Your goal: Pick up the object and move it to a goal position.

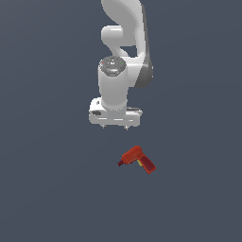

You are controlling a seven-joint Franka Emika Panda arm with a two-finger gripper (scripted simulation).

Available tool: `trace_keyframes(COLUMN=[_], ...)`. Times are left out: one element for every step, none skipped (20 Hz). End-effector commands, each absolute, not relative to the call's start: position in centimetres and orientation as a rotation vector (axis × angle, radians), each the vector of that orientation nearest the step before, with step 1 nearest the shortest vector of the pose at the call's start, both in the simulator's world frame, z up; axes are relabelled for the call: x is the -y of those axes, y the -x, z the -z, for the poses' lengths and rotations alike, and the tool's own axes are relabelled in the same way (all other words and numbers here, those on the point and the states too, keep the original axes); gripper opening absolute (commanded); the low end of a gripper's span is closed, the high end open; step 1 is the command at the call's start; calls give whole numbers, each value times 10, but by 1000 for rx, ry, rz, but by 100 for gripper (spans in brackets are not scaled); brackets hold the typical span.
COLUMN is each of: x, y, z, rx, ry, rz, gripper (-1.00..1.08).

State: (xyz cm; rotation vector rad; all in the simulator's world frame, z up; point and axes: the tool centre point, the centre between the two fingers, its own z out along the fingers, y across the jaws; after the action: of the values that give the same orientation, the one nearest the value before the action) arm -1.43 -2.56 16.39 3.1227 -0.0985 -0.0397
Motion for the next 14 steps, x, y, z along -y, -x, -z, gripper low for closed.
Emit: trace_keyframes(x=[26, 25, 24, 23, 21, 19, 19, 18, 19, 19, 19, 18, 18, 18], y=[14, 14, 14, 15, 15, 15, 16, 16, 16, 15, 15, 14, 14, 13], z=[-164, -164, -163, -162, -161, -160, -160, -160, -160, -160, -160, -159, -159, -158], rx=[98, 99, 102, 106, 112, 115, 116, 116, 116, 118, 123, 130, 139, 151], ry=[-3123, -3123, -3124, -3126, -3127, -3129, -3130, -3130, -3130, -3130, -3130, -3130, -3131, -3132], rz=[40, 40, 41, 42, 43, 44, 45, 45, 45, 45, 46, 47, 48, 51], gripper=[108, 108, 108, 108, 108, 108, 108, 108, 108, 108, 108, 108, 108, 108])
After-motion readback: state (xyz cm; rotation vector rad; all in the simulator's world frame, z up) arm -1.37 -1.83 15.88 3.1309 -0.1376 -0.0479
